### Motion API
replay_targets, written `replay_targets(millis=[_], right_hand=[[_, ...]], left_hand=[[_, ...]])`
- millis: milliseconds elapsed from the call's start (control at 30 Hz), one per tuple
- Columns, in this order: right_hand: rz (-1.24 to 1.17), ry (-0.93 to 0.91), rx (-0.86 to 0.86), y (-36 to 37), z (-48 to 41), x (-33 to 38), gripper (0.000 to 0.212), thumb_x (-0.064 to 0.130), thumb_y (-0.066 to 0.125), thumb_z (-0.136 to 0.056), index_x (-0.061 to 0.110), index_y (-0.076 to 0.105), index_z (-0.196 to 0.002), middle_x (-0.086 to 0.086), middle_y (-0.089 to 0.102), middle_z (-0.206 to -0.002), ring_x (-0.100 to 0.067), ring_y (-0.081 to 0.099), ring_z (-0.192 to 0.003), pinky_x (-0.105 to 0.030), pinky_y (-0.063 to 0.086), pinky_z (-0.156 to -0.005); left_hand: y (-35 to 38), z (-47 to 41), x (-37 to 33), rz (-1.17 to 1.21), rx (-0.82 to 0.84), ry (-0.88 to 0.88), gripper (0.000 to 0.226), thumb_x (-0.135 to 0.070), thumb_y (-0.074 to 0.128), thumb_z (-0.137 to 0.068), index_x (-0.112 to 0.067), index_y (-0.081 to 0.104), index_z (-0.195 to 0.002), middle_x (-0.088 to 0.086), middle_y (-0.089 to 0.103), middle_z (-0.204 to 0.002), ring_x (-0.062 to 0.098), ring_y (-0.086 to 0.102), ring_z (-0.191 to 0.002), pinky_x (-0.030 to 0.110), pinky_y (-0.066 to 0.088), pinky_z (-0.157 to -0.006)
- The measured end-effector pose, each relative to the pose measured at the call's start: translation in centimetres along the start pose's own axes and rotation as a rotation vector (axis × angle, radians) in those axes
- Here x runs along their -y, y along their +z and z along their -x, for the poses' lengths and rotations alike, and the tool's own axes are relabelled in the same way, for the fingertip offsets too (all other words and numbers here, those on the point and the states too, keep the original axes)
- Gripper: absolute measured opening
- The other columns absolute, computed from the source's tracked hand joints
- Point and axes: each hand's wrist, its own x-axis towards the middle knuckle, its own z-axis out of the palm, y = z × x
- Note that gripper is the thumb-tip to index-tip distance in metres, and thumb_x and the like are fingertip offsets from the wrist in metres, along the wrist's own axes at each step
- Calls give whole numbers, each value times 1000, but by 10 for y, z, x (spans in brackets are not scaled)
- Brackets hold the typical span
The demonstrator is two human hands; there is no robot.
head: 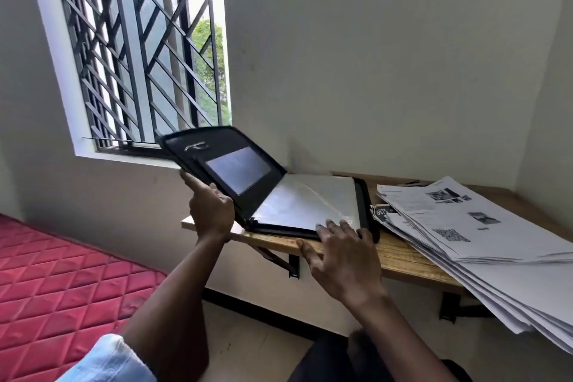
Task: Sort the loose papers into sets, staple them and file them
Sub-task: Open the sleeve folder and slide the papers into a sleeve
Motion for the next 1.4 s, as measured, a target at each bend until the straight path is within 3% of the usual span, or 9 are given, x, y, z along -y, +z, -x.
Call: replay_targets(millis=[100, 200, 333, 500, 867, 1000, 1100, 1267, 1400], right_hand=[[6, 10, -16, 0, 1, 2, 70, 70, 26, -101, 25, 50, -150, 3, 49, -157, -20, 39, -148, -48, 28, -119], [3, 19, -14, 1, 2, 3, 70, 71, 26, -101, 26, 50, -149, 3, 49, -156, -19, 39, -148, -48, 28, -120], [-14, 25, -18, 2, 3, 1, 72, 72, 26, -100, 26, 49, -150, 3, 47, -158, -19, 38, -149, -48, 27, -122], [-23, 29, 8, -2, 5, 1, 72, 72, 24, -100, 27, 45, -152, 4, 43, -160, -19, 34, -151, -48, 25, -122], [-14, 139, 129, -33, -20, -30, 61, 70, 41, -98, 21, 67, -125, -4, 67, -128, -28, 51, -129, -48, 39, -108], [-49, 191, -127, -54, -19, -55, 42, 57, 56, -96, 23, 74, -113, -2, 74, -108, -24, 65, -104, -36, 50, -86], [-50, 309, -235, -73, -25, -77, 38, 55, 56, -94, 23, 76, -104, -2, 73, -105, -27, 65, -105, -37, 50, -83], [53, 393, 139, -86, -45, -126, 51, 59, 62, -86, 19, 67, -118, -2, 68, -120, -27, 62, -116, -36, 51, -88], [69, 388, 314, -80, -49, -147, 35, 45, 75, -83, 19, 51, -84, 1, 55, -86, -22, 58, -91, -29, 42, -67]], left_hand=[[-10, -6, 32, -274, 60, -19, 83, -28, 48, -105, 5, -4, -161, 28, 24, -165, 41, 24, -154, 61, 22, -121], [-16, -2, 48, -503, 141, -3, 83, -31, 45, -103, 1, -4, -162, 22, -15, -170, 38, -13, -158, 66, 0, -124], [-13, -6, 59, -676, 376, 97, 51, -23, 43, -99, -8, 47, -147, 11, 6, -173, 30, -4, -160, 65, -12, -120], [-14, -12, 57, -784, 439, 191, 28, -24, 44, -99, -16, 69, -109, 10, 54, -151, 29, 35, -151, 67, -14, -120], [41, 35, -29, -686, 801, 613, 44, -57, 45, -103, -33, 65, -134, -8, 54, -152, 19, 42, -145, 48, 12, -124], [70, 45, -53, -654, 1055, 564, 72, -74, 43, -96, -38, 35, -157, -6, 23, -171, 20, 22, -157, 55, 12, -126], [88, 53, -64, -601, 1137, 543, 92, -82, 49, -88, -40, 18, -163, -3, 3, -174, 20, 3, -160, 57, 7, -127], [115, 59, -71, -576, 1221, 576, 82, -77, 47, -92, -39, 26, -162, -6, 2, -174, 15, 1, -160, 61, 6, -125], [120, 62, -62, -525, 1181, 627, 80, -77, 43, -91, -35, 35, -159, -10, 22, -171, 13, 19, -156, 61, 10, -123]])
